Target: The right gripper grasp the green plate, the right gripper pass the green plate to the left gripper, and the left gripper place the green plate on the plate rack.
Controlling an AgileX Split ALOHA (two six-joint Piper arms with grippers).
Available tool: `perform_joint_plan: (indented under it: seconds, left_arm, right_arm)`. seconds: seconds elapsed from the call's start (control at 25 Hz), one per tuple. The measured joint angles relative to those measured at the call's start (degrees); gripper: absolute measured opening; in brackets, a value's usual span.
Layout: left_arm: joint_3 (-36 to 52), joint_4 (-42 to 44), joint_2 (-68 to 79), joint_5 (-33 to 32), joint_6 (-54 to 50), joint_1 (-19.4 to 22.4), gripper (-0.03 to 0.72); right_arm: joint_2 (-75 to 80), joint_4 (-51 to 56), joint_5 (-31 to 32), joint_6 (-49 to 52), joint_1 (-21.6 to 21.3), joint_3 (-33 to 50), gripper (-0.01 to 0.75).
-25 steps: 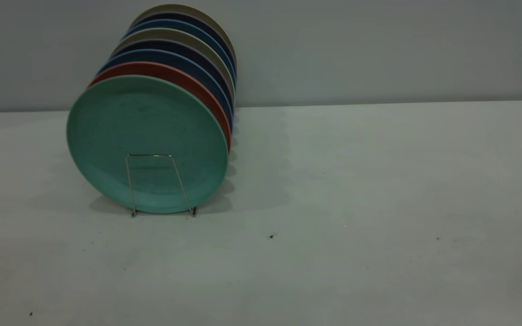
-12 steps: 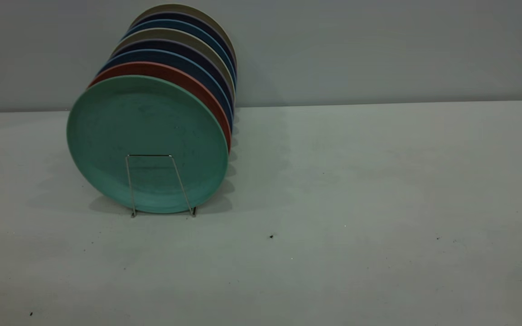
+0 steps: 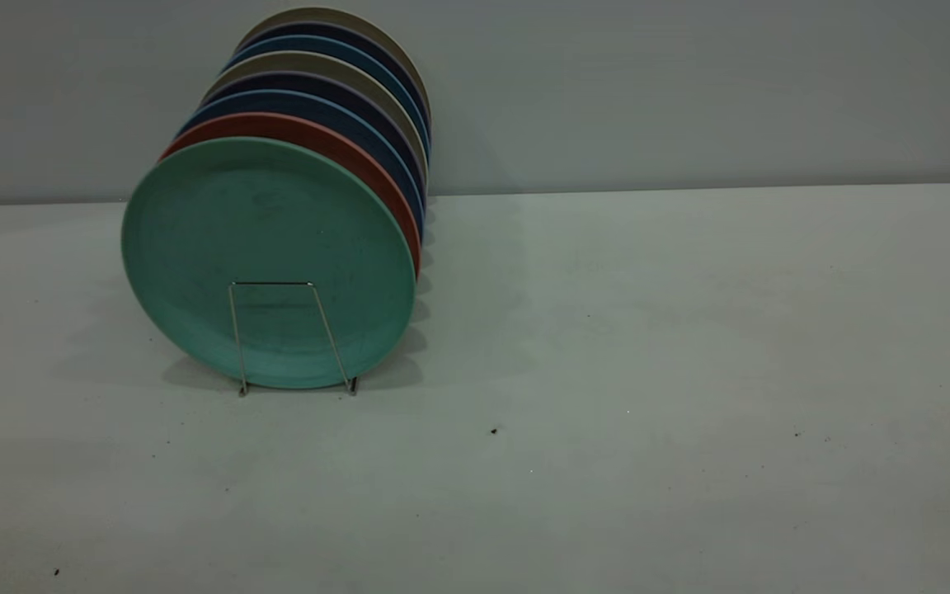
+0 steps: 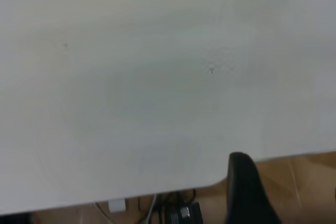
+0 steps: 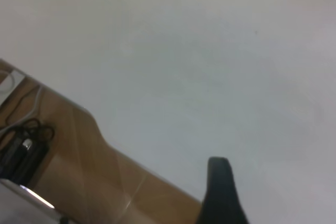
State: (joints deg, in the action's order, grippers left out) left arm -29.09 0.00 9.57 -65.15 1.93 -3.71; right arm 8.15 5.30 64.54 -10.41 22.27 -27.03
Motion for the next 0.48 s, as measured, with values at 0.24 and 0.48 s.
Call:
perform_joint_plan:
  seconds: [0.24,0.48]
  left_arm:
    - [1.2,-1.1,0.0,0.4,-0.1,0.0,0.437]
    - [1.2,-1.1,0.0,0.4,-0.1,0.0,0.437]
  right_arm:
    - [-0.8,0.0,0.1,-0.1,0.0,0.0,0.567]
    - [-0.8,0.0,0.1,-0.1,0.0,0.0,0.567]
